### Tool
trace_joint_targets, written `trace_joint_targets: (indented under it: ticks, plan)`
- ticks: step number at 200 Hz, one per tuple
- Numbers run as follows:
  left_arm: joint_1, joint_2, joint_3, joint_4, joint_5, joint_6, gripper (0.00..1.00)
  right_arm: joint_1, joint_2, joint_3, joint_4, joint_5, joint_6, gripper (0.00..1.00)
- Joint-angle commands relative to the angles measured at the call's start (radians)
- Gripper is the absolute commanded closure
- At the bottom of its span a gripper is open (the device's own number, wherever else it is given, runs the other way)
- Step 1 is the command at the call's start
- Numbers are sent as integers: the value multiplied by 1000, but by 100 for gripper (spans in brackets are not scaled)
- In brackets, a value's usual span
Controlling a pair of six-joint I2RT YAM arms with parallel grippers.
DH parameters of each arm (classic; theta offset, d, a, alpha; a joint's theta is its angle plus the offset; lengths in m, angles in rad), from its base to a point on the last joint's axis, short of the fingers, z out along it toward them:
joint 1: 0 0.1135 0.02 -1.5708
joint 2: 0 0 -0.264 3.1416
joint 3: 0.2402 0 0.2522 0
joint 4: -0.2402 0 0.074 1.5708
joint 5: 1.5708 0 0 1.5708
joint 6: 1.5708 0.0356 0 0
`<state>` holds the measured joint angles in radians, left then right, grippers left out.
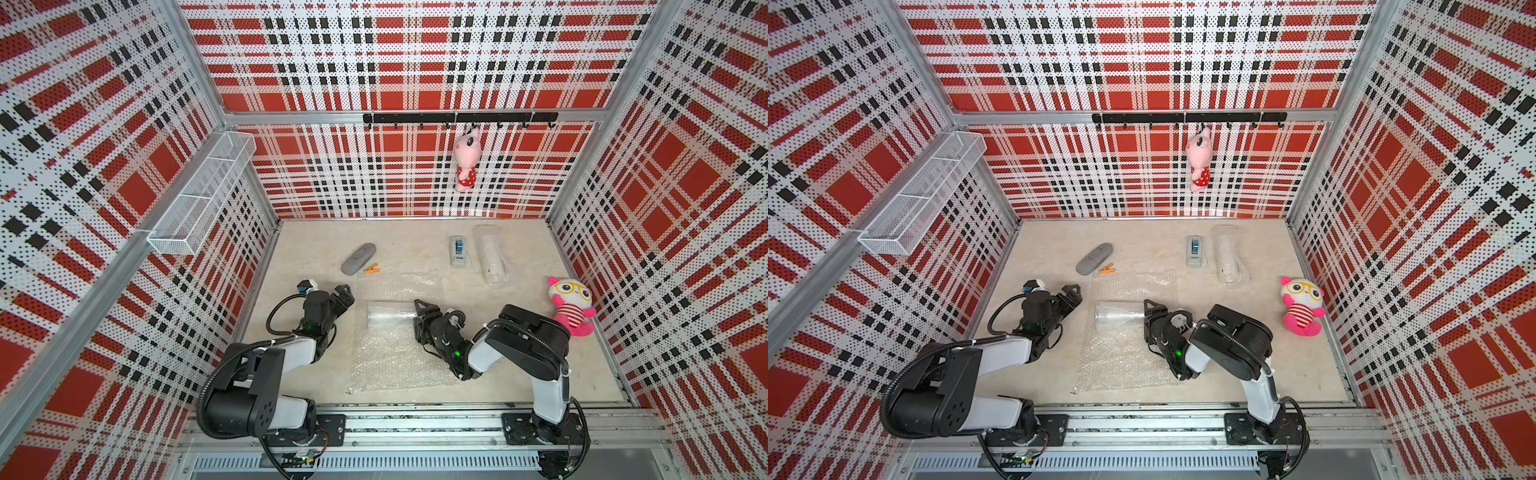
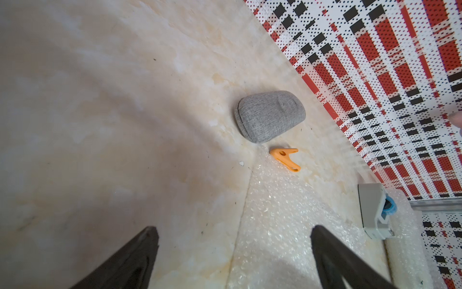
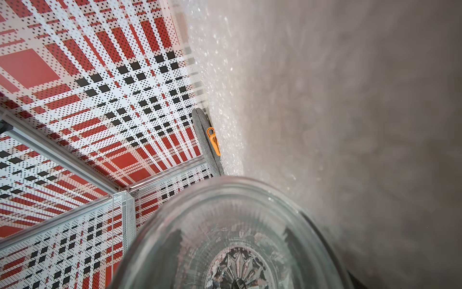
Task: Wrap vases in bubble wrap
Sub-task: Place the vase in bubble wrap.
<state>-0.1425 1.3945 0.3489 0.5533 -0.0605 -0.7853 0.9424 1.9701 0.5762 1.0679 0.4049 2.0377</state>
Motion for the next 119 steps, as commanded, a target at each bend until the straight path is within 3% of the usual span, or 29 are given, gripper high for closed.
trace_joint_targets:
  ticks: [1,26,119]
  plan:
    - [0,7,14,14,-4,15,2,9,-5,21,57,-23,127,59]
    - [0,7,13,14,-5,15,2,8,0,22,77,-31,123,37]
    - [1,9,13,13,-9,18,2,3,-50,-1,29,-54,106,0]
